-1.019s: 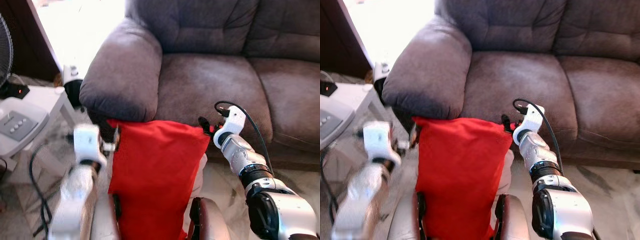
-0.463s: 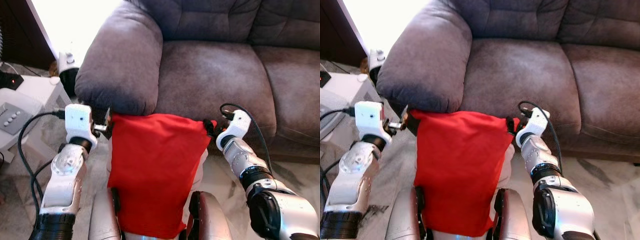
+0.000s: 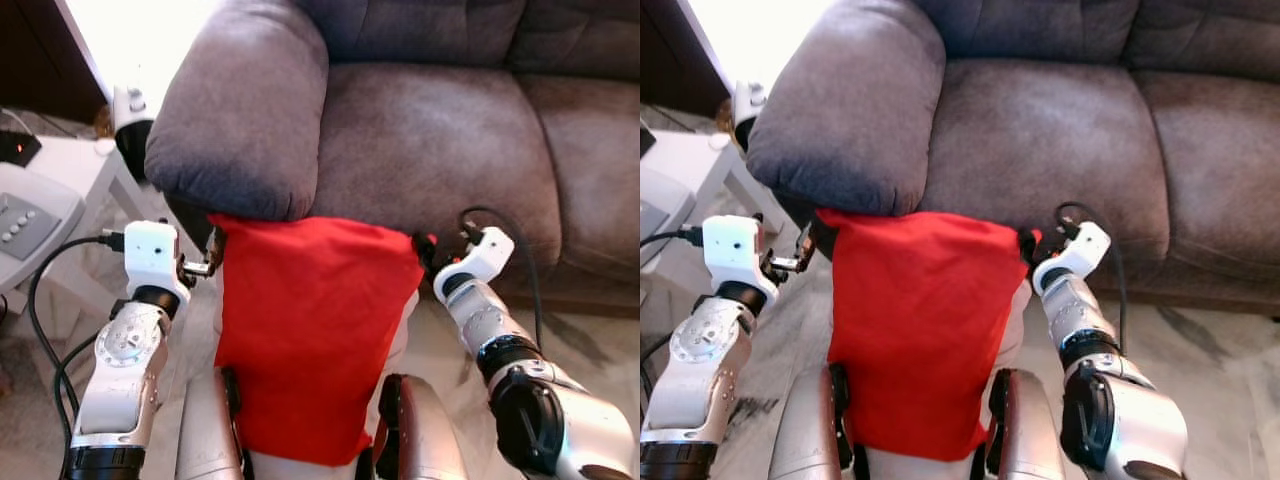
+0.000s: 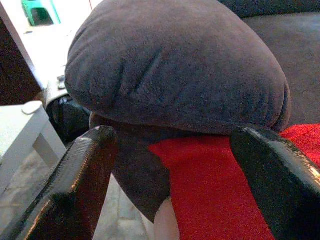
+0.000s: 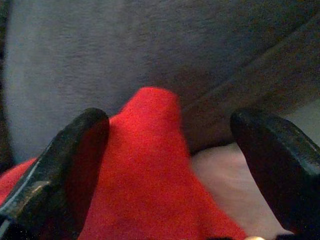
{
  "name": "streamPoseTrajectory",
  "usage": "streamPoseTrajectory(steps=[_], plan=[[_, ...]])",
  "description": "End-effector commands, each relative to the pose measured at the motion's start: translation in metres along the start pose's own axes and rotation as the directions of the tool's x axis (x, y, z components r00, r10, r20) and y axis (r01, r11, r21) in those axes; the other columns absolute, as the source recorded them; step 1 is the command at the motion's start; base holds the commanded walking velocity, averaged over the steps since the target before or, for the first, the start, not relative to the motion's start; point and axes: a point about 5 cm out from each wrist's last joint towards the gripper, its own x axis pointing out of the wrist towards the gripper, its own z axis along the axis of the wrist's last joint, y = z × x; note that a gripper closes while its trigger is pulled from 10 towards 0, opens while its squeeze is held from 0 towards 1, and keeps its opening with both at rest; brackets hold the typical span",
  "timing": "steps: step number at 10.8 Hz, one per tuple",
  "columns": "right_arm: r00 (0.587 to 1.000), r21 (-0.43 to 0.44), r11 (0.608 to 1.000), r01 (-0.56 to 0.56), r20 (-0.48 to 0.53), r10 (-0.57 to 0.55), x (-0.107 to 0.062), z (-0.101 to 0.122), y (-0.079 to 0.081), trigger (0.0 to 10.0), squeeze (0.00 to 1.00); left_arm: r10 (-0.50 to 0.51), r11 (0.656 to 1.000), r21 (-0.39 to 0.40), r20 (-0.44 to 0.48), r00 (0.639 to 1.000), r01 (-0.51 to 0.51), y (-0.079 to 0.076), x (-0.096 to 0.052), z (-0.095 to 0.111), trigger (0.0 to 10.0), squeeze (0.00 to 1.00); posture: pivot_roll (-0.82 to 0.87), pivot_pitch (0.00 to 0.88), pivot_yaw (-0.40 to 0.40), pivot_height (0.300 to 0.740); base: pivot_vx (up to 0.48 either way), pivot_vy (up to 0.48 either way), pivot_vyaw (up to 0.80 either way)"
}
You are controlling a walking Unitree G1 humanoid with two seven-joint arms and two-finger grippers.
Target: Move the pillow to the sofa from floor
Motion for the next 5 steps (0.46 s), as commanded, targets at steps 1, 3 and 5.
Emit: streamPoseTrajectory(steps=[1,3,5], plan=[[1.000,0.020,1.000,-0.017,-0.015,0.018,0.000,-0.004,0.001,10.0,0.00,-0.011,1.000,-0.008,0.011,1.000,0.011,0.000,-0.002,0.005,10.0,0.00,0.16,0.289,-0.075,0.537,0.000,0.000,0.00],[0.999,0.062,0.998,-0.030,-0.022,0.031,-0.002,-0.009,-0.002,10.0,0.00,-0.013,1.000,-0.009,0.004,1.000,0.013,-0.001,-0.003,0.003,10.0,0.00,0.16,0.294,-0.074,0.537,0.000,0.000,0.00],[0.999,0.086,0.996,-0.038,-0.034,0.041,-0.004,-0.015,-0.008,10.0,0.00,-0.016,1.000,-0.013,-0.006,1.000,0.016,-0.002,-0.004,0.003,10.0,0.00,0.17,0.301,-0.076,0.537,0.000,0.000,0.00]])
